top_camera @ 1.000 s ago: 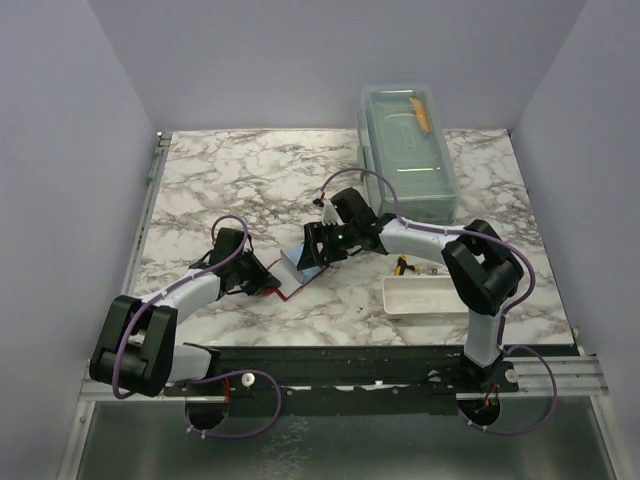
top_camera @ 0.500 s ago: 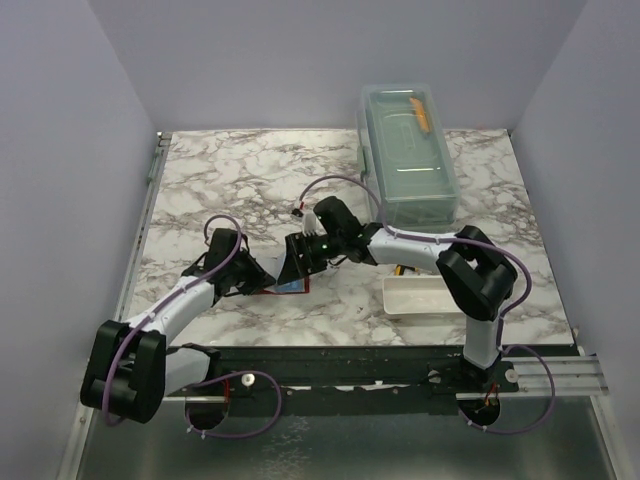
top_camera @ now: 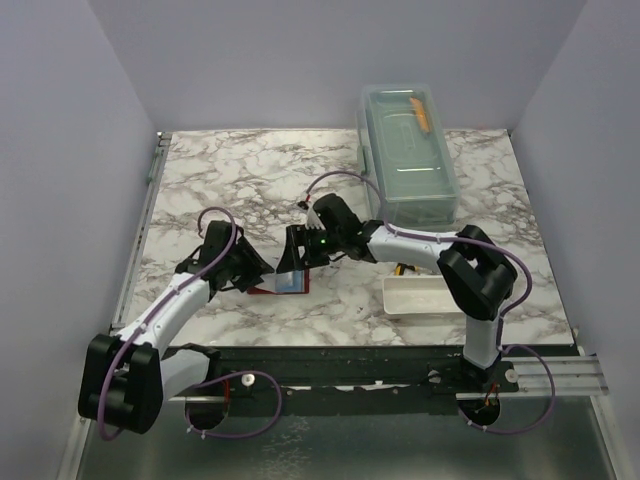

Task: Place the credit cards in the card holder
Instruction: Open the card holder at the center of the board.

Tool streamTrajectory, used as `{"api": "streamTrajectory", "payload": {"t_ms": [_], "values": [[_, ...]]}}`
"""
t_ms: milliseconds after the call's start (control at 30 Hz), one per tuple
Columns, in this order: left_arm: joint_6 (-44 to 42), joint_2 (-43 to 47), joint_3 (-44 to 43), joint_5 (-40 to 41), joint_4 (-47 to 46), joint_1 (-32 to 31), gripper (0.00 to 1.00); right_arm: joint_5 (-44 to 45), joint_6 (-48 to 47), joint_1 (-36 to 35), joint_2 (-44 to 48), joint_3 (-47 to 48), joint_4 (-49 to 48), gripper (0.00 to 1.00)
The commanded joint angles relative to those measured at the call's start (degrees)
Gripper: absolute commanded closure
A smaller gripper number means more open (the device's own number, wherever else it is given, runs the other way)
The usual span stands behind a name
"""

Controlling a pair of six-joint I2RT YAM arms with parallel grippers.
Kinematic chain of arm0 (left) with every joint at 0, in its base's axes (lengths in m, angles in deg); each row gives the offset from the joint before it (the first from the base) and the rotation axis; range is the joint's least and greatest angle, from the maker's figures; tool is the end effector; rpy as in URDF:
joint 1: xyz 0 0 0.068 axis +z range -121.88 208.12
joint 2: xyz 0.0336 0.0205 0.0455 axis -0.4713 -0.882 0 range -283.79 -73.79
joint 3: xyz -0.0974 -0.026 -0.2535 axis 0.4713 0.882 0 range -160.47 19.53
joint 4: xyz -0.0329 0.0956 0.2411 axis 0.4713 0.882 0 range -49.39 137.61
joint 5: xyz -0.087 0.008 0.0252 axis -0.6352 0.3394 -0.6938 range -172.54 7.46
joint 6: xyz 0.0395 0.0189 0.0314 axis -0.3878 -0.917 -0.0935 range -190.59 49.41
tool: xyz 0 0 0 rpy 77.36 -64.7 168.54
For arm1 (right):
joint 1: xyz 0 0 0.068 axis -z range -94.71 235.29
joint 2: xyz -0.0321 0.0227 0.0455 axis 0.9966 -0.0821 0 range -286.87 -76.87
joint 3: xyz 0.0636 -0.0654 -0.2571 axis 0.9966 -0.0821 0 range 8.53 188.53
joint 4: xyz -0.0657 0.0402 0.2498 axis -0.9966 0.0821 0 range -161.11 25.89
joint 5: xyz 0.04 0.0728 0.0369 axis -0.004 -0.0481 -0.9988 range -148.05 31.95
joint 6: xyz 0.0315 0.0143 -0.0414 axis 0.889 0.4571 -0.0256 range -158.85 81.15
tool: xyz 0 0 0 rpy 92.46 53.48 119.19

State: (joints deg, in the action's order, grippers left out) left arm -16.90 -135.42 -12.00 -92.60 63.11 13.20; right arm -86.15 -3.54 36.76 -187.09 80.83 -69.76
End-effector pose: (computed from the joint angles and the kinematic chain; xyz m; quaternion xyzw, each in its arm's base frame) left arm 0.1943 -0.0583 0.1882 -0.2866 0.8994 -0.2486 0.2170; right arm 0.2675 0.3280 0.1913 -0.2043 0.8587 0.4409 0.1627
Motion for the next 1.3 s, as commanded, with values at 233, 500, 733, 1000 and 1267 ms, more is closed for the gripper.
{"api": "streamTrajectory", "payload": {"t_ms": [233,500,733,1000,1267], "values": [[-0.2,-15.4,-0.8,5.2,-1.8,1.6,0.74,0.2,10.3,4.2,-1.9,-3.3,-0.7,0.28],[3.2,-19.4,4.8,0.6,-9.3,1.6,0.78,-1.7,10.6,4.3,-4.2,-2.9,-2.6,0.32],[3.9,-18.6,6.0,-0.3,-10.5,1.6,0.8,-1.7,10.9,4.2,-5.0,-3.2,-3.0,0.29],[3.9,-17.7,6.4,-0.9,-10.5,1.6,0.81,6.2,8.3,4.3,-0.6,-5.3,3.1,0.26],[3.5,-18.0,6.2,-1.4,-10.7,1.6,0.82,5.1,7.7,4.2,-1.5,-5.3,1.9,0.26]]}}
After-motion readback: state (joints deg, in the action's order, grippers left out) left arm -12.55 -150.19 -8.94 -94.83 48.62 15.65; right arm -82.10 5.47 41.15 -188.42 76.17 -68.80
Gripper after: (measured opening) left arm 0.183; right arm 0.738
